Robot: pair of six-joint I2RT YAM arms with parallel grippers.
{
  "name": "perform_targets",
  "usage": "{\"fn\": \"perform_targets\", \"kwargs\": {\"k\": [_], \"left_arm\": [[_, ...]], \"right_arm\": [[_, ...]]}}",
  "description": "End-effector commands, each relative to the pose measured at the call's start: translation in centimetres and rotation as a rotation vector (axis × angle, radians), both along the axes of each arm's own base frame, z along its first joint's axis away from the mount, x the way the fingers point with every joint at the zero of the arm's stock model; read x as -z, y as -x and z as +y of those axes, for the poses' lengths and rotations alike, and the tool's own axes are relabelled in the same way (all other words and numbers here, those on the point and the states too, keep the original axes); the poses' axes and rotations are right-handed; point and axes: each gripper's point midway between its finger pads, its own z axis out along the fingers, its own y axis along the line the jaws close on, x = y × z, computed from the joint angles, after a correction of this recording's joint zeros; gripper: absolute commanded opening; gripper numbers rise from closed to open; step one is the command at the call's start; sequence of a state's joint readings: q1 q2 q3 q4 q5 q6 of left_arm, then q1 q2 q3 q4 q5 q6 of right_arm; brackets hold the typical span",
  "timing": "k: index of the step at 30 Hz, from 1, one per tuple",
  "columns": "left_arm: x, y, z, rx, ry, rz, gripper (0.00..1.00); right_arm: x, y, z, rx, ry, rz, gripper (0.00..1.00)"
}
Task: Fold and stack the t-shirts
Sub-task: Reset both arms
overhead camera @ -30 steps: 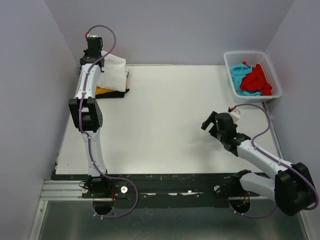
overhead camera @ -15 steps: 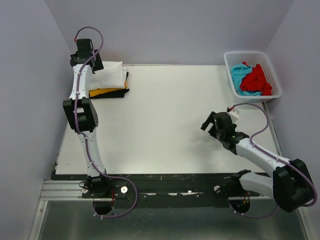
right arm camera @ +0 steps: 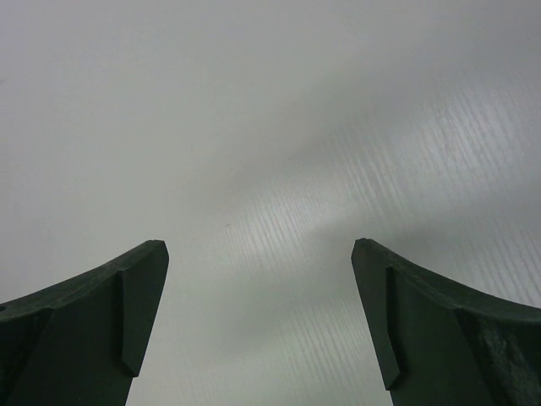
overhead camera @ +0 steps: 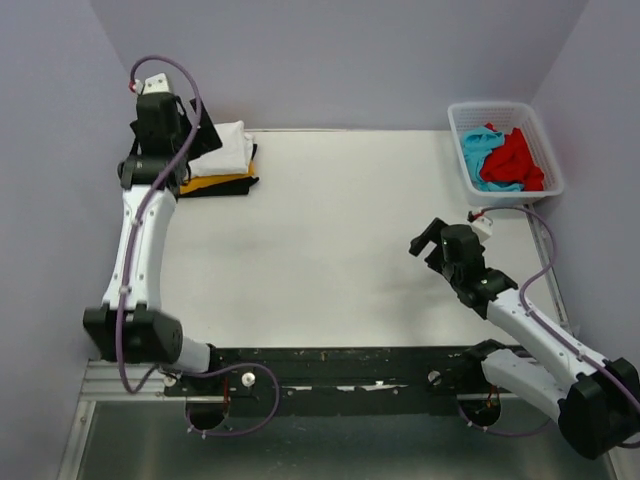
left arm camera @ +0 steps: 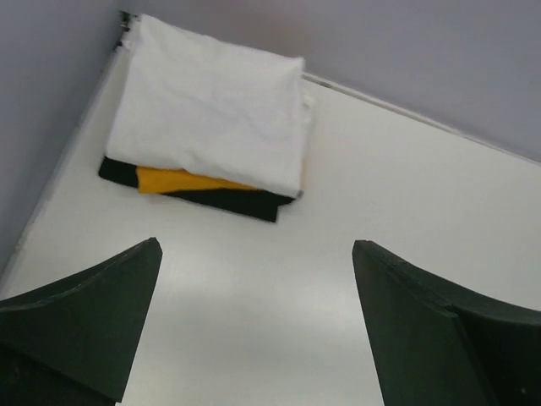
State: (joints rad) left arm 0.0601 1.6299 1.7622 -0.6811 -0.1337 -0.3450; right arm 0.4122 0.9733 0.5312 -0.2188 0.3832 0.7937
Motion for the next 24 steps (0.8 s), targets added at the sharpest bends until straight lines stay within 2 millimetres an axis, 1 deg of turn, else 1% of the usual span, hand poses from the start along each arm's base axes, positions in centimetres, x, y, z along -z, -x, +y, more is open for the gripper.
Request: {"fn": "perform_targets", "kwargs": {"k": [1,2,3,4,5,6,8,11,12,14,15,17,21,24], "left_arm": [[-0.4,7.8,-8.7,0.143,0.140,-0.181,0.98],[0.6,9.4,-10.4,0.183,0.178,-0.195,0.99],[2.1,11.2,-12.0,0.232,0.224,-0.202,0.99],[2.8,12.9,-13.2,0.276,0.263,-0.217,0.99],[4.6,14.2,-13.9,0.288,0.296,-0.201,0.99],[6.4,15.7,-14.5,0.295,0.315,-0.183,0.99],[8.9,18.0,-14.9,0.288,0.337,-0.156,0.99],[11.8,20.5,-15.1,0.285,0.350,-0.123,0.98],[12.8,21.2,-14.8,0.272,0.336,-0.107,0.99],[14.4,22.0,-13.7,0.216,0.318,-0.072,0.98],[14.6,22.1,-13.3,0.198,0.308,-0.071,0.99],[14.6,22.0,-13.1,0.193,0.298,-0.073,0.99],[14.5,21.7,-13.9,0.238,0.297,-0.077,0.99],[14.6,21.6,-13.5,0.220,0.286,-0.082,0.99]], "right_arm": [[-1.2,1.2,-0.4,-0.005,-0.019,-0.025,1.00],[-1.2,1.5,-0.5,0.001,-0.026,-0.026,1.00],[-1.0,1.9,-0.8,0.011,-0.026,-0.021,1.00],[-0.8,2.3,-1.1,0.018,-0.019,-0.015,1.00],[-0.6,2.6,-1.5,0.025,-0.005,-0.010,1.00],[-0.2,3.0,-2.0,0.039,0.014,0.002,1.00],[0.4,3.6,-2.8,0.064,0.036,0.014,1.00],[0.7,3.9,-3.1,0.073,0.037,0.013,1.00],[0.6,3.9,-3.0,0.070,0.033,0.007,1.00],[0.4,3.9,-3.2,0.081,0.036,0.002,1.00],[0.3,4.0,-3.3,0.086,0.040,0.001,1.00],[0.3,4.1,-3.7,0.103,0.050,0.002,1.00],[0.0,4.2,-3.6,0.092,0.044,-0.010,1.00],[-0.2,4.2,-4.0,0.105,0.052,-0.031,1.00]]}}
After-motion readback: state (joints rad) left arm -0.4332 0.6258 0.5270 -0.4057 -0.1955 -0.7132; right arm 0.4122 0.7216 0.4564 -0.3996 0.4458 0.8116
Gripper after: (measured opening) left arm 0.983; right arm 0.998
